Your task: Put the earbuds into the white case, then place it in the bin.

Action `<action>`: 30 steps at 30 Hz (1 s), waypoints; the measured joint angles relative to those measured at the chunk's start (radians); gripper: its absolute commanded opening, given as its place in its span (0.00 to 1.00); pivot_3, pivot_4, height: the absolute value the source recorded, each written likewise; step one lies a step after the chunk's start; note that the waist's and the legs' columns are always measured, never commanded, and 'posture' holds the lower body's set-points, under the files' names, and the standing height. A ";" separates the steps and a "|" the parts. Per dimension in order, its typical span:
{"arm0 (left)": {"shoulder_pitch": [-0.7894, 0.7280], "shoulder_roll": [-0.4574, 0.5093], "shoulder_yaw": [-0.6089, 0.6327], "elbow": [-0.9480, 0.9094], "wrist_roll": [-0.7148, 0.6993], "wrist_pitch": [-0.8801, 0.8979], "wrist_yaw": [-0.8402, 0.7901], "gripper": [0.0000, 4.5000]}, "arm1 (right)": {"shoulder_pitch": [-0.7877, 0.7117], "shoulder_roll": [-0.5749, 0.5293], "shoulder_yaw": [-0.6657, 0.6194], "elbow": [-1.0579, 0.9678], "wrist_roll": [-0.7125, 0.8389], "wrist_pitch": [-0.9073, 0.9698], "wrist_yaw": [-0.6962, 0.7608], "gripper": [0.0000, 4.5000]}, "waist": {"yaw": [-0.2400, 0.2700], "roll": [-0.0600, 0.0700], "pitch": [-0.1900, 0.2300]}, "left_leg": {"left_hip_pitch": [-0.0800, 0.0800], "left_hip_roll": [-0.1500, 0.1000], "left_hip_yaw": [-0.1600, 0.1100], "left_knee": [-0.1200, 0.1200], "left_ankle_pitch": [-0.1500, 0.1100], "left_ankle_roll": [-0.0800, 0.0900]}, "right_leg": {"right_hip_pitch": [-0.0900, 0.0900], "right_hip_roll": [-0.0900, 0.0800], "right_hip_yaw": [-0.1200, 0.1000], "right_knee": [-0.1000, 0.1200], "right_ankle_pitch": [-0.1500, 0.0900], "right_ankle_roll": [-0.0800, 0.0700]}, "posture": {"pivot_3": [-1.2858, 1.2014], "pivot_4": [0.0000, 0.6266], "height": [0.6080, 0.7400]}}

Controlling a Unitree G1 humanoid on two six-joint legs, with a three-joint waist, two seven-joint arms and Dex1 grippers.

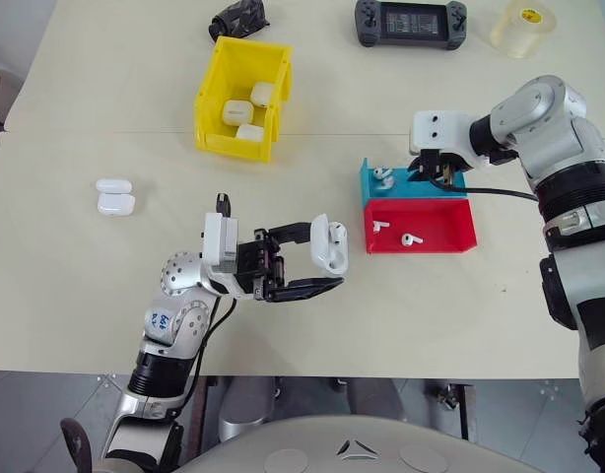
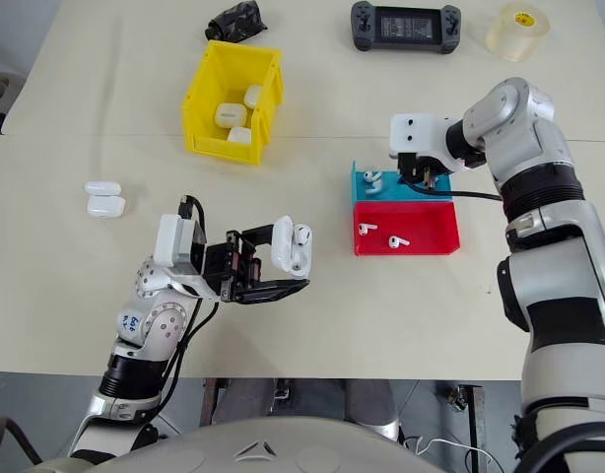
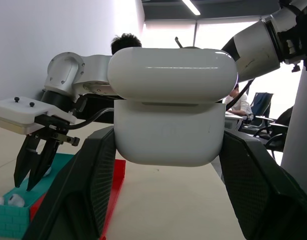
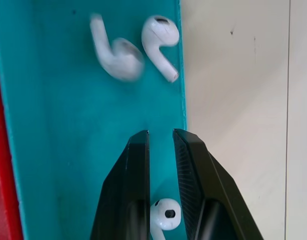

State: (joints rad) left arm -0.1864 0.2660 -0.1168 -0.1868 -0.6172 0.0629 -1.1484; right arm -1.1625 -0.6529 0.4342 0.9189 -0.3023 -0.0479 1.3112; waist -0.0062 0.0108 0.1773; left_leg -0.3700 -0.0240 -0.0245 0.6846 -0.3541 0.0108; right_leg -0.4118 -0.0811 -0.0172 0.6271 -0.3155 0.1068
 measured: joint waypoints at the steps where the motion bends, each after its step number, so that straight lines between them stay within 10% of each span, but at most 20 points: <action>1: 0.000 0.001 0.000 0.000 0.000 0.000 0.000 0.61 | 0.000 0.000 -0.001 0.000 0.000 0.000 0.000 0.17 | 0.000 0.000 0.000 | 0.000 0.000 0.000 0.000 0.000 0.000 | 0.000 0.000 0.000 0.000 0.000 0.000 | 0.52 0.24 1.00; 7: 0.000 0.007 0.000 0.000 0.000 0.000 0.003 0.61 | 0.000 0.000 -0.004 -0.001 -0.001 0.006 0.011 0.17 | 0.000 0.000 0.000 | 0.000 0.000 0.000 0.000 0.000 0.000 | 0.000 0.000 0.000 0.000 0.000 0.000 | 0.52 0.24 1.00; 16: 0.000 0.010 0.001 0.000 0.000 0.000 0.004 0.61 | 0.015 -0.057 -0.030 -0.092 0.023 0.083 0.101 0.73 | 0.003 0.000 0.000 | -0.001 0.000 0.000 0.000 0.000 0.000 | -0.001 0.000 0.000 0.000 0.000 0.000 | 0.52 0.24 1.00; 30: 0.000 0.005 0.000 0.000 -0.001 0.000 0.000 0.61 | 0.066 -0.117 -0.046 -0.128 -0.016 0.090 0.074 0.73 | 0.002 0.000 0.000 | -0.001 0.000 0.002 0.000 0.000 0.000 | -0.001 0.001 0.001 0.000 0.000 0.000 | 0.52 0.24 1.00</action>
State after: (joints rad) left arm -0.1862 0.2711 -0.1169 -0.1870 -0.6180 0.0628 -1.1481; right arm -1.0967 -0.7696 0.3883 0.7913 -0.3184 0.0421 1.3851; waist -0.0043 0.0108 0.1773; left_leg -0.3705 -0.0235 -0.0229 0.6845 -0.3541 0.0108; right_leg -0.4129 -0.0805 -0.0162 0.6273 -0.3155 0.1068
